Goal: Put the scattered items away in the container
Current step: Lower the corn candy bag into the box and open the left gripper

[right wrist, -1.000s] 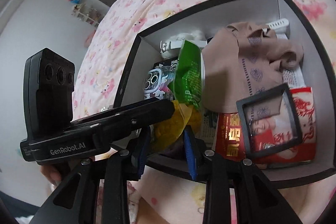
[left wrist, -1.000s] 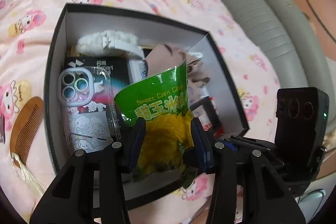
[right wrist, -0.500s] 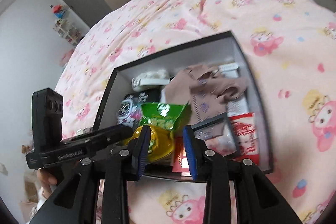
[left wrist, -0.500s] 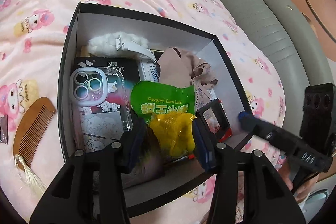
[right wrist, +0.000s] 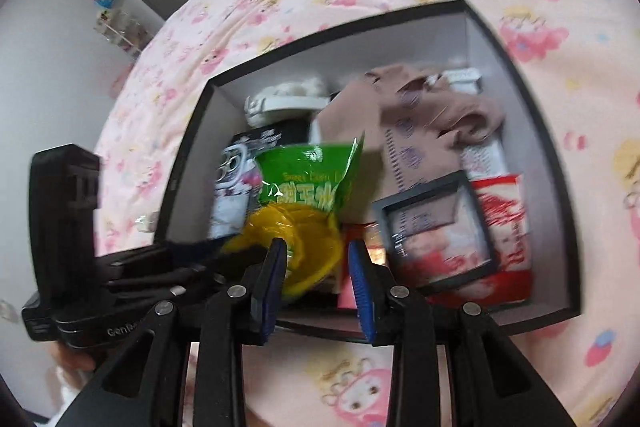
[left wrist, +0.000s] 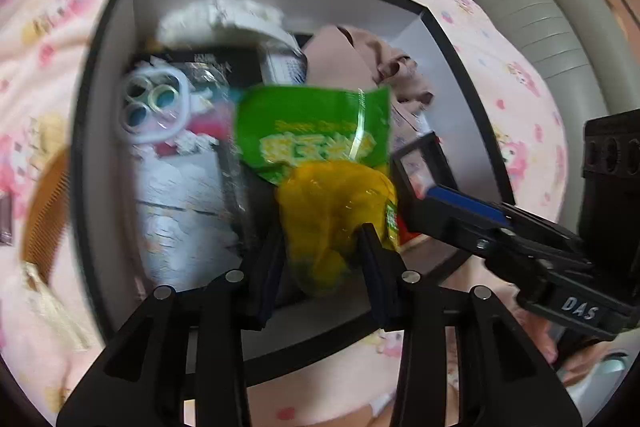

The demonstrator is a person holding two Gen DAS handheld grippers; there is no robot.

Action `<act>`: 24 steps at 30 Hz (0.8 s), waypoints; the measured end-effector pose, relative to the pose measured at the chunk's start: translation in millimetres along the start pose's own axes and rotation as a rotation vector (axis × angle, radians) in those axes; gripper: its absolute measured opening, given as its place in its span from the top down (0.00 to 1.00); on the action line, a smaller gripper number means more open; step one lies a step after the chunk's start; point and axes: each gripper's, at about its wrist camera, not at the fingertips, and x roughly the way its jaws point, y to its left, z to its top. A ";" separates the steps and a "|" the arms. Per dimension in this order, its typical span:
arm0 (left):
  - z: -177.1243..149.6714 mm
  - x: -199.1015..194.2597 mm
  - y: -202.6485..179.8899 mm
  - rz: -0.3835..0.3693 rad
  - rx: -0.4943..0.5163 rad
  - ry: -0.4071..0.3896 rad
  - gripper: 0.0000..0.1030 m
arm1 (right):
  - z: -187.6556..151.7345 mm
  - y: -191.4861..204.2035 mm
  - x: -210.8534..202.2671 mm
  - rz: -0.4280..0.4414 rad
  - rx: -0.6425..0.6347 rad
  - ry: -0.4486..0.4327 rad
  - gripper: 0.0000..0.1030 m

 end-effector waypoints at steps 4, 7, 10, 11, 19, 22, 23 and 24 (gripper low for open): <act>-3.6 -5.7 -0.9 -0.012 0.014 -0.014 0.65 | -0.1 3.9 5.1 -0.018 -0.014 0.008 0.72; -5.6 -15.7 -2.3 -0.004 0.025 -0.068 0.65 | -1.5 6.4 1.9 -0.066 -0.032 -0.007 0.72; -6.4 -30.8 -4.4 0.035 0.029 -0.166 0.66 | -3.1 6.8 -8.2 -0.097 -0.053 -0.049 0.72; -6.9 -33.9 -5.4 0.065 0.032 -0.197 0.67 | -3.6 5.6 -9.5 -0.064 -0.040 -0.046 0.72; -2.6 -27.7 -6.3 0.124 0.025 -0.161 0.70 | -4.3 5.2 6.5 0.028 -0.031 0.034 0.72; -2.9 -18.1 -2.1 0.039 -0.015 -0.043 0.68 | -5.5 9.8 8.6 -0.031 -0.054 0.035 0.72; -4.3 -15.7 -2.3 0.051 -0.012 -0.035 0.68 | -5.1 11.5 7.6 -0.113 -0.080 0.014 0.70; -5.7 -14.5 -5.0 0.082 0.008 -0.035 0.68 | -6.0 12.5 3.4 -0.177 -0.102 -0.012 0.70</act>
